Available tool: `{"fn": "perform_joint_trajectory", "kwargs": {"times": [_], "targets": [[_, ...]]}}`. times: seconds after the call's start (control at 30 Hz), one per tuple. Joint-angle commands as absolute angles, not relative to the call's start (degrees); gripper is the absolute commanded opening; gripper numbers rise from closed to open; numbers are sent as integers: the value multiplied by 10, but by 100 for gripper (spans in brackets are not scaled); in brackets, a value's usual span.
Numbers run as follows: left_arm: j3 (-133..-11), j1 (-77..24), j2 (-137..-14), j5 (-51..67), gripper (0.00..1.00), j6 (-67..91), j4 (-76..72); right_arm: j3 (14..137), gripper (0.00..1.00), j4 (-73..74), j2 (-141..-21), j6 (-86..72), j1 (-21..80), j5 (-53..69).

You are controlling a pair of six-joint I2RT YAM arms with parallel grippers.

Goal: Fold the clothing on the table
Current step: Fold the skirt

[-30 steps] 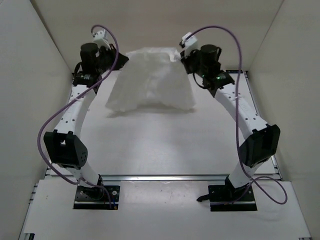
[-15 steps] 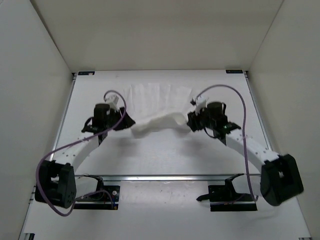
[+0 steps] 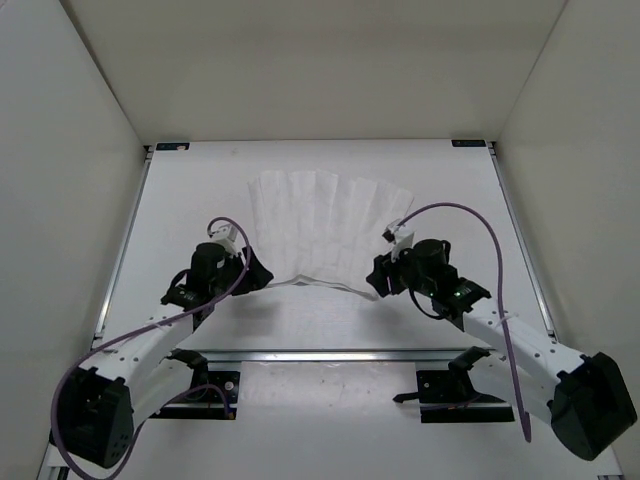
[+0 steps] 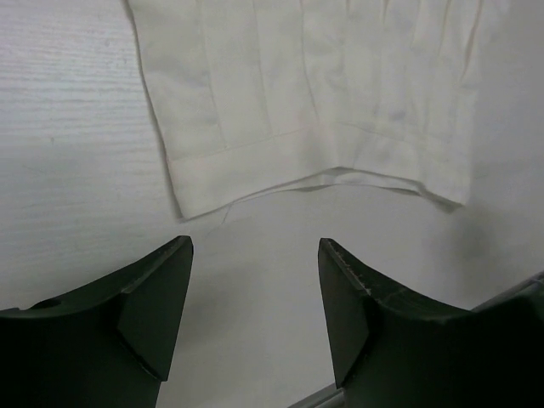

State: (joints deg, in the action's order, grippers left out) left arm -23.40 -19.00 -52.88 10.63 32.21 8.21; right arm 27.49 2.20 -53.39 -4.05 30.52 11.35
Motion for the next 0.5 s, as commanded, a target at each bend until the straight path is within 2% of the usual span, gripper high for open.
{"fn": "perform_joint_trajectory", "kwargs": {"times": [0.0,0.13,0.23,0.37,0.47], "targets": [[-239,-214,-561,43,71,319,99,318,48,58,-585,-56,329,56],[-250,-221,-617,23,70,321,92,378,39,128,-651,-126,315,53],[-253,-226,-648,8,69,329,81,392,39,151,-686,-160,323,49],[-256,-229,-685,1,67,337,52,342,36,118,-673,-239,304,81],[-258,-231,-706,-12,63,346,29,295,36,81,-644,-282,286,82]]}}
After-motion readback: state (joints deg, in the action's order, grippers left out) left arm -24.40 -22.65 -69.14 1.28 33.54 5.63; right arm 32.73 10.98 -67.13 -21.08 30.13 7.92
